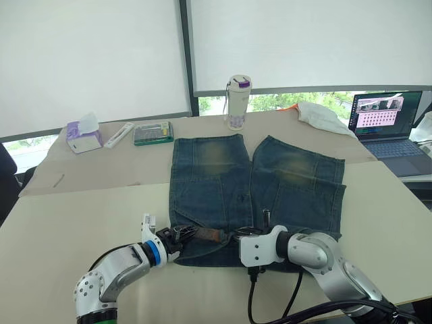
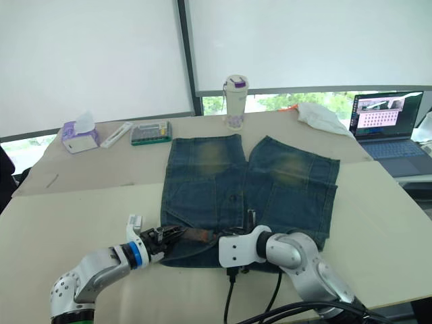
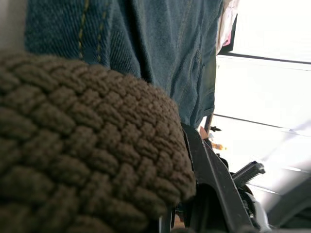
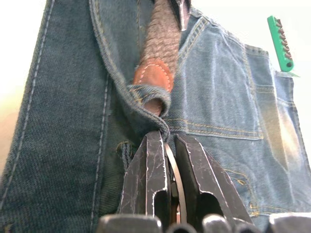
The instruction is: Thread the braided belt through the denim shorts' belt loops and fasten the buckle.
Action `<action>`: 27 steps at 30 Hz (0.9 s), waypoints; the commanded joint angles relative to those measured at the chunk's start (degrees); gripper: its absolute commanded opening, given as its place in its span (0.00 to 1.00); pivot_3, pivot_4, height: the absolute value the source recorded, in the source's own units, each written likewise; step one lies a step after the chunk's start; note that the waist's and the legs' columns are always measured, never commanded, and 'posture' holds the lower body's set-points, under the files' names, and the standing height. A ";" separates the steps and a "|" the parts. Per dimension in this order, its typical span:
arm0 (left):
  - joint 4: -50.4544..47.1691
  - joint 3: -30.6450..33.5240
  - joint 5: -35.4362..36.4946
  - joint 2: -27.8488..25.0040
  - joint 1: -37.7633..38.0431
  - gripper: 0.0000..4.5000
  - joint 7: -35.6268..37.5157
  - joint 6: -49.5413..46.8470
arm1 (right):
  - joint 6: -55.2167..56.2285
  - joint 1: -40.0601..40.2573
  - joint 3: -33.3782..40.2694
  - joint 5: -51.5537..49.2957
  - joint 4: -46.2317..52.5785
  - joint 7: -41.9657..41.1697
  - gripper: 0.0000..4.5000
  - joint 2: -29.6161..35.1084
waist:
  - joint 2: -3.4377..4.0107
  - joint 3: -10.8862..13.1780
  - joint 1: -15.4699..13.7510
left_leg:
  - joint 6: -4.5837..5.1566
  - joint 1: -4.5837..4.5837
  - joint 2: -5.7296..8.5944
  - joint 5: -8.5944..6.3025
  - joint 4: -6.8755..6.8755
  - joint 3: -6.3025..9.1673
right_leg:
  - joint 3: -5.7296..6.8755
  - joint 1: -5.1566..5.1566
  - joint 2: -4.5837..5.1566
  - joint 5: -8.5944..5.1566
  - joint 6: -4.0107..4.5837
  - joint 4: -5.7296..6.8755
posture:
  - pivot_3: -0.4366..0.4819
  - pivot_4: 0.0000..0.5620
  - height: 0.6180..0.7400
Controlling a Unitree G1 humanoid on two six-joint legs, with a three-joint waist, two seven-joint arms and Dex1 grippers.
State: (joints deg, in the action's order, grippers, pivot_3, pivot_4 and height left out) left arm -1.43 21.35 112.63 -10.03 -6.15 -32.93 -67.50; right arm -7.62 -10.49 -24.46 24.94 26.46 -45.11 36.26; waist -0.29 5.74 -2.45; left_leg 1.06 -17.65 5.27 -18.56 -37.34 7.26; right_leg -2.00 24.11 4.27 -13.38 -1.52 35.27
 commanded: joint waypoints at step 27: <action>26.60 -9.84 -10.36 -7.69 -20.12 0.00 12.90 0.92 | -5.93 -6.74 2.16 4.03 -8.40 2.64 0.01 -1.04 | 0.27 -0.19 -1.39 | -0.15 0.13 0.23 0.11 0.17 0.10 | 0.23 -0.07 0.06 0.05 0.07 0.03 | 0.48 0.27 1.00</action>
State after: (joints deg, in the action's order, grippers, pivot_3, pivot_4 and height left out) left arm 22.68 11.61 105.60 -18.41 -25.12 -21.32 -68.35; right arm -14.26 -16.34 -23.91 27.04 19.33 -44.61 34.96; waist -0.02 5.55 -3.83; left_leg 0.94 -17.56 5.53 -18.43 -37.17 7.36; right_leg -1.70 24.08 4.33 -13.33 -1.45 35.29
